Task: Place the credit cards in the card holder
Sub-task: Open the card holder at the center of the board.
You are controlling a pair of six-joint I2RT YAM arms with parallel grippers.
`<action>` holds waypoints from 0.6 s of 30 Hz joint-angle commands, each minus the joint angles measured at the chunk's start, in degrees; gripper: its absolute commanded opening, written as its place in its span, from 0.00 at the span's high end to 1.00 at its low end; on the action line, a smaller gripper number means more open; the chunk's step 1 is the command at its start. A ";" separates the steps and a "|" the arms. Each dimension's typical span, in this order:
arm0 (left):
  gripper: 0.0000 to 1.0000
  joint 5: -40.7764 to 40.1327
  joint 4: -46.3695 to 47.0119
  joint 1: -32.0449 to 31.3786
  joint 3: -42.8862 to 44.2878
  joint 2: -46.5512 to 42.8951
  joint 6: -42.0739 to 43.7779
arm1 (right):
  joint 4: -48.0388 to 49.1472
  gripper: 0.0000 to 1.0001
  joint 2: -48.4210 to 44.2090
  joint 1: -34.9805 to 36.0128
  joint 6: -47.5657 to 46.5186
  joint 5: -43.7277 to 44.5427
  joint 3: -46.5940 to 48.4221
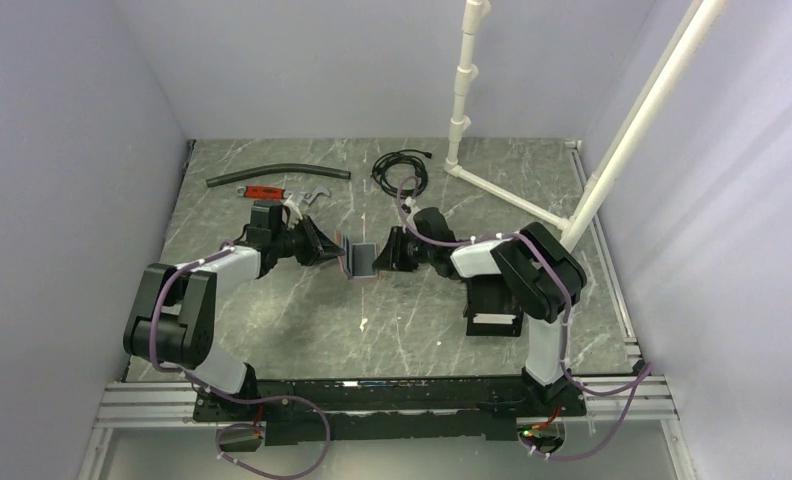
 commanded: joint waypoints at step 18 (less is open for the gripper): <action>1.00 -2.69 -18.14 -0.33 3.80 -2.91 10.38 | -18.12 0.55 -9.22 2.53 -11.62 15.36 -0.09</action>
